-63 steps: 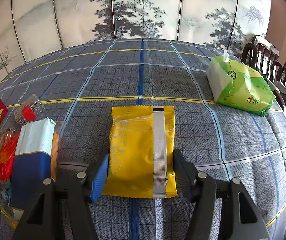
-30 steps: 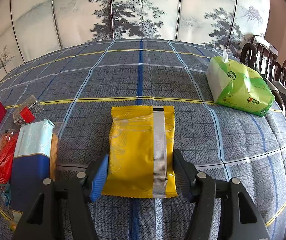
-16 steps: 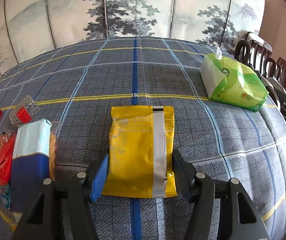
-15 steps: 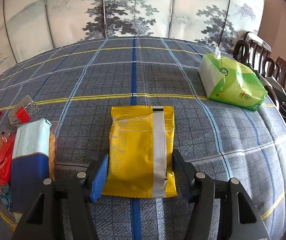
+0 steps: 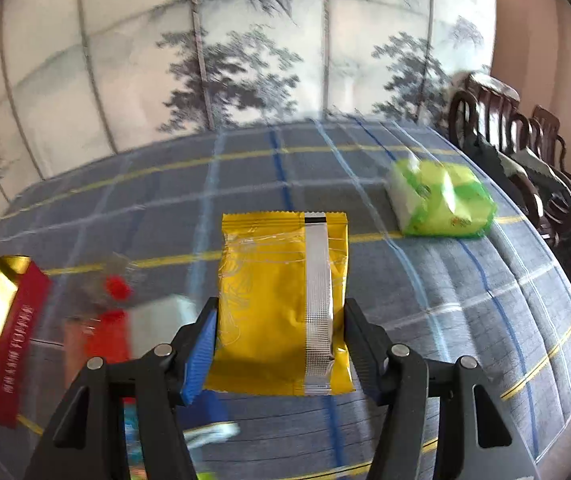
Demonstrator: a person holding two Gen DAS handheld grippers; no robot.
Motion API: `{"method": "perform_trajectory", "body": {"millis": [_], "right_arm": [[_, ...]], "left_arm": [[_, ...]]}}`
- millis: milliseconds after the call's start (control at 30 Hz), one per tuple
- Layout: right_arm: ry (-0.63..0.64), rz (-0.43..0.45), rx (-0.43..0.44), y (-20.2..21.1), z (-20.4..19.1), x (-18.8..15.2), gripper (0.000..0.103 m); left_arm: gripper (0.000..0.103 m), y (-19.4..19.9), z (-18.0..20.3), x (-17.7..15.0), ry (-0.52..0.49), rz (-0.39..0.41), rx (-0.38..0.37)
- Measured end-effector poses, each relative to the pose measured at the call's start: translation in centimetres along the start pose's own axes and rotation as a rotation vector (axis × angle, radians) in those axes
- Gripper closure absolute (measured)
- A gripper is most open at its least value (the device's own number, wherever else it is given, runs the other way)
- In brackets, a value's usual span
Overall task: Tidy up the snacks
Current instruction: 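Lift the yellow bag with the right gripper and carry it toward the TOFFEE tin, then lower the yellow bag into the tin and open the right gripper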
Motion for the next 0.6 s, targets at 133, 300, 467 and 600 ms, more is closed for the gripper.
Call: {"method": "perform_trajectory", "body": {"millis": [133,300,467,600], "right_arm": [[0.029,-0.002,0.079,1.9,-4.9,-0.7,0.042],[0.09,-0.072,0.196,2.7,-11.8,-3.6,0.042],[0.165,-0.146,0.301,3.1,-19.0,-6.6,0.042],[0.242,-0.167,0.347,3.9,-23.6,-8.7,0.042]], "left_arm": [[0.034,2.0,-0.3,0.0,0.031,0.063,0.01],[0.026,5.1,-0.9,-0.6,0.069,0.153,0.084],[0.017,6.8,-2.1,-1.7,0.151,0.189,0.12],[0.014,7.2,-3.7,-2.9,0.214,0.181,0.156]]}}
Point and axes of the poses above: each gripper's, at about its wrist camera, not at the fingertips, and y roughly against the way its jaws point, z to its right, x to its top, the point moved 7 cm from there along -y, roughly the way its jaws point, and after that the axes turned 10 degrees about -y, right-handed, at the moved point
